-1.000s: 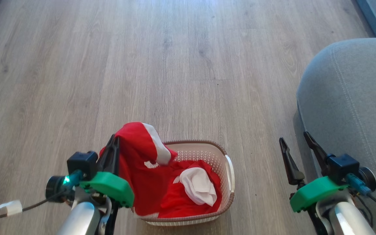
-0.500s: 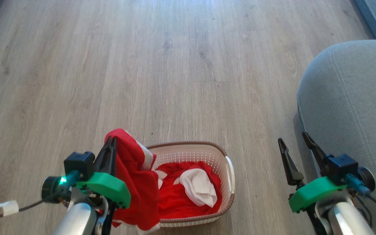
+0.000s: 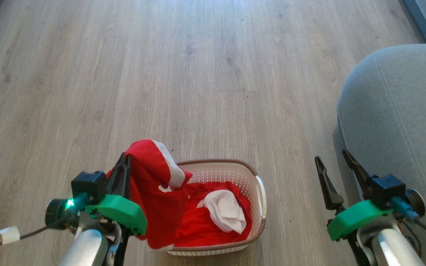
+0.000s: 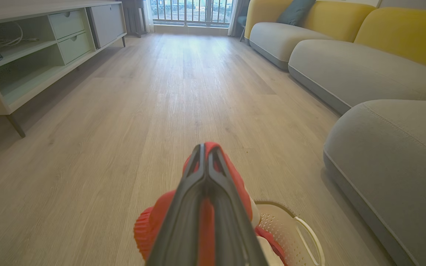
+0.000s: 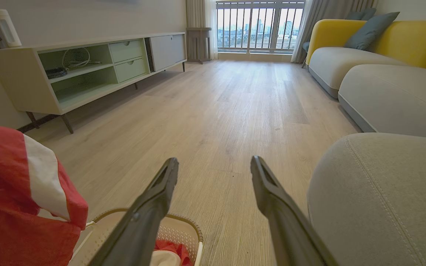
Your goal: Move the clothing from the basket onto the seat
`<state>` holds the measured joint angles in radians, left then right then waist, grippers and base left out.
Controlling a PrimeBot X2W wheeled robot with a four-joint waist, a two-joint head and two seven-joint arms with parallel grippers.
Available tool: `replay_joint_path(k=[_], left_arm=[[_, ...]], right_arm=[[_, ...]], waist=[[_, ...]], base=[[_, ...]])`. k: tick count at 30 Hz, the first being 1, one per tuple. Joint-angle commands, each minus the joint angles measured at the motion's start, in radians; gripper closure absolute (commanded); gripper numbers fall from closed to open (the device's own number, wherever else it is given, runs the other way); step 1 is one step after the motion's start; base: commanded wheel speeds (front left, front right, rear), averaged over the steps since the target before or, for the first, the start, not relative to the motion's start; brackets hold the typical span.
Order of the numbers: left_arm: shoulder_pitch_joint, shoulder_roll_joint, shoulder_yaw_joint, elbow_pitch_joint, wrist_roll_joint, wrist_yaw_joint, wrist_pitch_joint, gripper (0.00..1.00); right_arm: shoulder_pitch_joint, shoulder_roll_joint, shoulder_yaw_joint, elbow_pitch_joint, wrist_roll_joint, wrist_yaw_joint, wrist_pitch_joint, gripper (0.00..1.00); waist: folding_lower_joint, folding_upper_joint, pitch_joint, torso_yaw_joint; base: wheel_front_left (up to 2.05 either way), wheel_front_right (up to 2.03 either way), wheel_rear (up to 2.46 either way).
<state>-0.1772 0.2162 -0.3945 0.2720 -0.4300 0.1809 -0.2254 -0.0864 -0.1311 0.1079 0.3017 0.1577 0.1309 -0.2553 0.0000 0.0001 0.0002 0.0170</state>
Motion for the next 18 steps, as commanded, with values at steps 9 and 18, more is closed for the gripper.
replay_joint_path(k=[9, 18], left_arm=[[-0.057, 0.031, 0.023, -0.051, 0.007, 0.009, 0.004, 1.0], [-0.101, 0.016, -0.052, -0.126, 0.033, -0.021, 0.054, 1.0]], right_arm=[[-0.033, -0.005, 0.084, -0.031, -0.006, 0.0, -0.006, 0.0], [-0.139, -0.02, 0.404, -0.017, 0.065, 0.0, -0.006, 0.0]], waist=[[0.0, -0.0001, -0.004, 0.005], [0.0, -0.0001, -0.011, 0.016]], base=[[0.0, 0.0, 0.0], [0.0, 0.0, 0.0]])
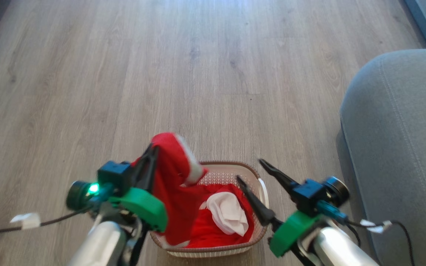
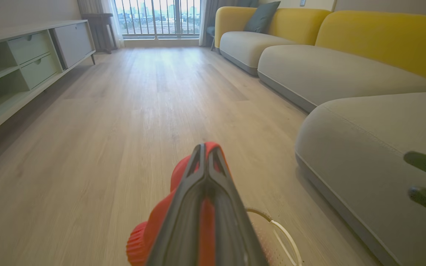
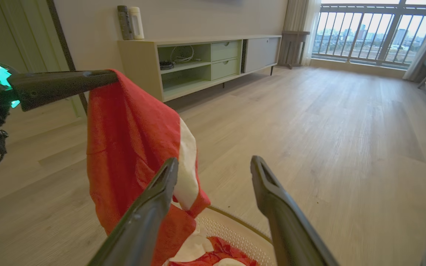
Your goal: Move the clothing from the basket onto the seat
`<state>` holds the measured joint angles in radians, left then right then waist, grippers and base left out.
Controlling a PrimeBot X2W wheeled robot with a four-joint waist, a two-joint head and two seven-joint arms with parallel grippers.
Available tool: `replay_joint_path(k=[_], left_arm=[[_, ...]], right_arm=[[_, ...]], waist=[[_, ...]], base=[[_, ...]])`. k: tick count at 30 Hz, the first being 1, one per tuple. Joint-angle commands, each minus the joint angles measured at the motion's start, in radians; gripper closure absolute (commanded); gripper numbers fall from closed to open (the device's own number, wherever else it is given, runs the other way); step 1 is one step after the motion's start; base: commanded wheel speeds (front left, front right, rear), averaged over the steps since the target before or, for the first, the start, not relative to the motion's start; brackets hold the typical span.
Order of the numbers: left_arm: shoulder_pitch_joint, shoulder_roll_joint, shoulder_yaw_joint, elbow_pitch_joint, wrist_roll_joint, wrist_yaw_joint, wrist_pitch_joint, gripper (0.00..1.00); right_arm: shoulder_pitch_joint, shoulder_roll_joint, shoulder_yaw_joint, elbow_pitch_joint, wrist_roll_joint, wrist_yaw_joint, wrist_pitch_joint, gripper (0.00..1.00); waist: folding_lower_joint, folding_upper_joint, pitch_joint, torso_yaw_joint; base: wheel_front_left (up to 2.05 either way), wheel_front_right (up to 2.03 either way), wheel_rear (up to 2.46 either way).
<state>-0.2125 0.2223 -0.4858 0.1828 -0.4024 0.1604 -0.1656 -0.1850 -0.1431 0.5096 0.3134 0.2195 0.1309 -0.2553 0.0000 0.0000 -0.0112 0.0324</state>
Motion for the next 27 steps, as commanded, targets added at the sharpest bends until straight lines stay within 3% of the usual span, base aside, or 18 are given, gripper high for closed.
replay_joint_path(k=[1, 8, 17, 18, 19, 20, 21, 26, 27], left_arm=[[-0.07, 0.006, 0.027, -0.048, 0.01, -0.004, 0.003, 1.0], [-0.094, -0.039, -0.082, -0.135, 0.032, -0.045, 0.061, 1.0], [-0.098, -0.094, -0.189, -0.233, 0.039, -0.08, 0.102, 1.0], [-0.098, -0.095, -0.193, -0.238, 0.038, -0.08, 0.105, 1.0], [-0.096, -0.096, -0.196, -0.243, 0.033, -0.083, 0.108, 1.0], [-0.094, -0.097, -0.197, -0.246, 0.027, -0.085, 0.111, 1.0], [-0.093, -0.095, -0.199, -0.248, 0.026, -0.086, 0.112, 1.0], [-0.076, -0.089, -0.191, -0.244, 0.009, -0.081, 0.109, 0.97], [-0.074, -0.087, -0.19, -0.24, 0.008, -0.081, 0.106, 0.72]], right_arm=[[-0.057, -0.01, 0.029, -0.027, 0.012, 0.0, -0.006, 0.0], [-0.157, -0.016, 0.14, -0.013, 0.054, 0.0, -0.006, 0.0], [-0.197, -0.025, 0.176, 0.032, 0.082, 0.0, -0.006, 0.0], [-0.197, -0.026, 0.182, 0.04, 0.088, 0.0, -0.006, 0.08], [-0.197, -0.026, 0.186, 0.046, 0.099, 0.0, -0.006, 0.53], [-0.197, -0.026, 0.191, 0.053, 0.111, 0.0, -0.006, 0.85], [-0.197, -0.027, 0.196, 0.059, 0.123, 0.0, -0.006, 1.0], [-0.198, -0.034, 0.191, 0.072, 0.162, 0.0, -0.006, 1.0], [-0.198, -0.037, 0.185, 0.072, 0.166, 0.0, -0.006, 1.0]], waist=[[0.0, 0.0, -0.001, 0.004], [0.0, 0.0, -0.002, 0.028], [0.0, 0.0, -0.005, 0.051], [0.0, 0.0, -0.005, 0.053], [0.0, 0.0, -0.004, 0.054], [0.0, 0.0, -0.004, 0.055], [0.0, 0.0, -0.004, 0.055], [0.0, 0.0, -0.003, 0.046], [0.0, 0.0, -0.002, 0.043]], base=[[0.0, 0.0, 0.0], [0.0, 0.0, 0.0], [0.0, 0.0, 0.0], [0.0, 0.0, 0.0], [0.0, 0.0, 0.0], [0.0, 0.0, 0.0], [0.0, 0.0, 0.0], [0.0, 0.0, 0.0], [0.0, 0.0, 0.0]])
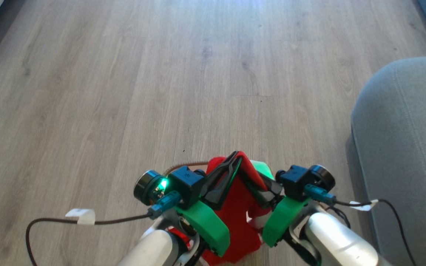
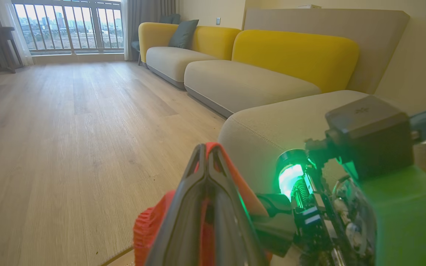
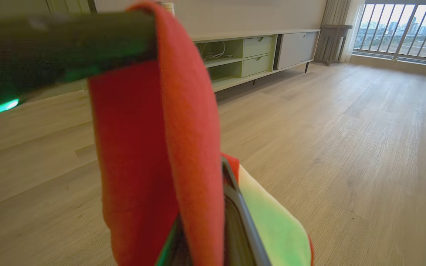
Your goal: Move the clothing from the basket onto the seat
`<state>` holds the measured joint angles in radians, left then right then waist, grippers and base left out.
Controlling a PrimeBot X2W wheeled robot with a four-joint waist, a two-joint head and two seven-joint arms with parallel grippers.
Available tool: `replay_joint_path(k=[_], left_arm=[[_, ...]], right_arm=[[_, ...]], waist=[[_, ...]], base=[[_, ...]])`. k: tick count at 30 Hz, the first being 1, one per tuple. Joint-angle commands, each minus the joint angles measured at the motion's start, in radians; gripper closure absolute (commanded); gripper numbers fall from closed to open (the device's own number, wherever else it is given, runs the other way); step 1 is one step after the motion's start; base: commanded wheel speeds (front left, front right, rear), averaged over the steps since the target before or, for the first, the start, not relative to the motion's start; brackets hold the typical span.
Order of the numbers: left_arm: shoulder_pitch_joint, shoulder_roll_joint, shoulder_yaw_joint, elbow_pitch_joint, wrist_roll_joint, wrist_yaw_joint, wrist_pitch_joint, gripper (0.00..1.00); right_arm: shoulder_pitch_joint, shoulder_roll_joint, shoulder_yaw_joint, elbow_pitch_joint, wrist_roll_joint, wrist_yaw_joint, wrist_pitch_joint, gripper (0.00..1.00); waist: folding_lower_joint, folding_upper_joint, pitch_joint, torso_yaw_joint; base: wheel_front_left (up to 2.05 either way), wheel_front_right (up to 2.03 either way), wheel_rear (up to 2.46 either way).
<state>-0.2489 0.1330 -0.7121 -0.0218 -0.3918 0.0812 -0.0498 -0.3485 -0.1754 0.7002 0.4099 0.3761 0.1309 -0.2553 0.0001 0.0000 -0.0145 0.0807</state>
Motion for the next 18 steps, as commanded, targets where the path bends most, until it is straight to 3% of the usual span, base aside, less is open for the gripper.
replay_joint_path(k=[1, 2, 4, 5, 11, 18], left_arm=[[-0.033, 0.003, 0.037, -0.03, -0.007, -0.002, -0.012, 0.55], [-0.028, 0.002, 0.038, -0.025, -0.013, -0.002, -0.016, 0.42], [-0.022, 0.0, 0.041, -0.012, -0.017, 0.0, -0.031, 0.04], [-0.018, -0.003, 0.041, -0.003, -0.021, -0.001, -0.039, 0.0], [-0.024, -0.018, 0.041, 0.082, -0.027, -0.018, -0.116, 0.0], [-0.068, -0.046, 0.019, 0.179, -0.014, -0.04, -0.177, 0.0]], right_arm=[[-0.036, -0.008, -0.011, -0.025, 0.012, 0.0, -0.006, 1.0], [-0.037, -0.012, -0.017, -0.025, 0.014, 0.0, -0.006, 1.0], [-0.039, -0.022, -0.035, -0.029, 0.015, 0.0, -0.006, 1.0], [-0.041, -0.028, -0.046, -0.033, 0.015, 0.0, -0.006, 1.0], [-0.052, -0.07, -0.117, -0.062, 0.002, 0.0, -0.006, 1.0], [-0.066, -0.111, -0.195, -0.102, -0.018, 0.0, -0.006, 1.0]], waist=[[-0.0001, 0.0, 0.002, -0.011], [-0.0001, 0.0, 0.002, -0.017], [-0.0001, 0.0, 0.005, -0.031], [-0.0001, 0.0, 0.007, -0.039], [-0.0001, 0.0, 0.025, -0.119], [-0.0001, 0.0, 0.056, -0.264]], base=[[0.0, 0.0, 0.0], [0.0, 0.0, 0.0], [0.0, 0.0, 0.0], [0.0, 0.0, 0.0], [0.0, 0.0, 0.0], [0.0, 0.0, 0.0]])
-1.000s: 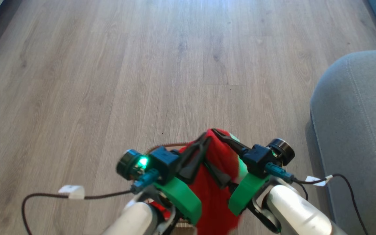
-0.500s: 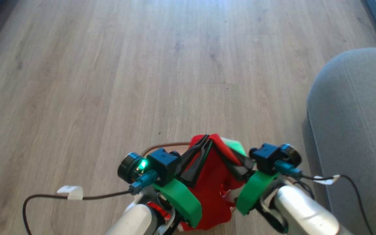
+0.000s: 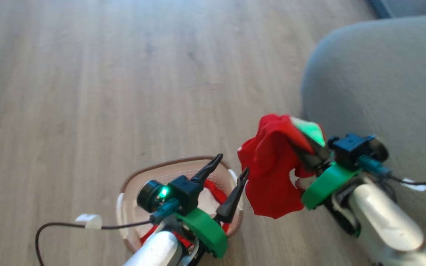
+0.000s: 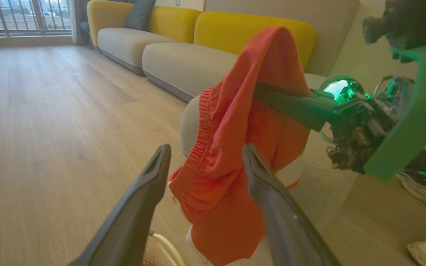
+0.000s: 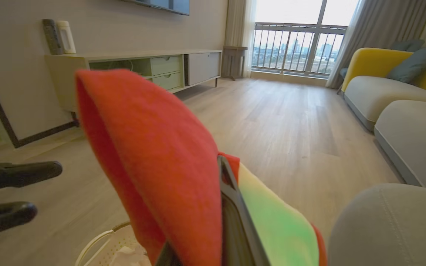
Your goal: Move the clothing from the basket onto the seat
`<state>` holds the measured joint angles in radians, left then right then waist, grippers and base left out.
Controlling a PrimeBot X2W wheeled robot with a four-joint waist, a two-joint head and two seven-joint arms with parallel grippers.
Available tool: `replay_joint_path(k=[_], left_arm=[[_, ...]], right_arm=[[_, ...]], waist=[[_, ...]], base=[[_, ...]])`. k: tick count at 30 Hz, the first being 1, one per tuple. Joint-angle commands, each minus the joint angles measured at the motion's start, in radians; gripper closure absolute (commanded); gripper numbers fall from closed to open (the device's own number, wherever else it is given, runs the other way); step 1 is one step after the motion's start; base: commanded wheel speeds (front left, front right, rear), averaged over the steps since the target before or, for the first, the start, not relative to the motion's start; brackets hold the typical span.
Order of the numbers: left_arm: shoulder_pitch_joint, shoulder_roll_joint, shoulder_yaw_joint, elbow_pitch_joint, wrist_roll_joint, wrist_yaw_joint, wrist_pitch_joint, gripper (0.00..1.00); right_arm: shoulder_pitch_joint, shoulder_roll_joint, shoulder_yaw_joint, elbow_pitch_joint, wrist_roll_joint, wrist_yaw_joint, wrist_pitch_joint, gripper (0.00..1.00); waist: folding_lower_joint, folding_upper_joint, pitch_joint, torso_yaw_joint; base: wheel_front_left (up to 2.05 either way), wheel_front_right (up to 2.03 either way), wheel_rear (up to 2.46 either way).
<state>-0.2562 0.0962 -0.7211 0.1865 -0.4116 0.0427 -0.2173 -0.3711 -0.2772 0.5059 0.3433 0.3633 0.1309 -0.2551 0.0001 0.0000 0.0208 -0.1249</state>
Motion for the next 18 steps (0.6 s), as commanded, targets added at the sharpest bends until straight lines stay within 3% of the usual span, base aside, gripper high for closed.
replay_joint_path(k=[1, 10, 18], left_arm=[[-0.067, -0.014, 0.022, -0.019, 0.007, -0.006, -0.015, 0.0], [-0.106, -0.038, -0.026, 0.047, 0.015, -0.023, -0.039, 0.0], [-0.133, -0.044, -0.045, 0.067, 0.015, -0.027, -0.043, 0.0]], right_arm=[[-0.043, -0.016, -0.013, -0.04, -0.007, 0.0, -0.007, 1.0], [-0.025, -0.065, -0.106, -0.076, -0.028, 0.0, -0.007, 1.0], [0.004, -0.082, -0.159, -0.099, -0.04, 0.0, -0.007, 1.0]], waist=[[-0.0001, 0.0, 0.026, -0.077], [-0.0001, 0.0, 0.07, -0.236], [-0.0001, 0.0, 0.101, -0.289]], base=[[0.0, 0.0, 0.0], [0.0, 0.0, 0.0], [0.0, 0.0, 0.0]])
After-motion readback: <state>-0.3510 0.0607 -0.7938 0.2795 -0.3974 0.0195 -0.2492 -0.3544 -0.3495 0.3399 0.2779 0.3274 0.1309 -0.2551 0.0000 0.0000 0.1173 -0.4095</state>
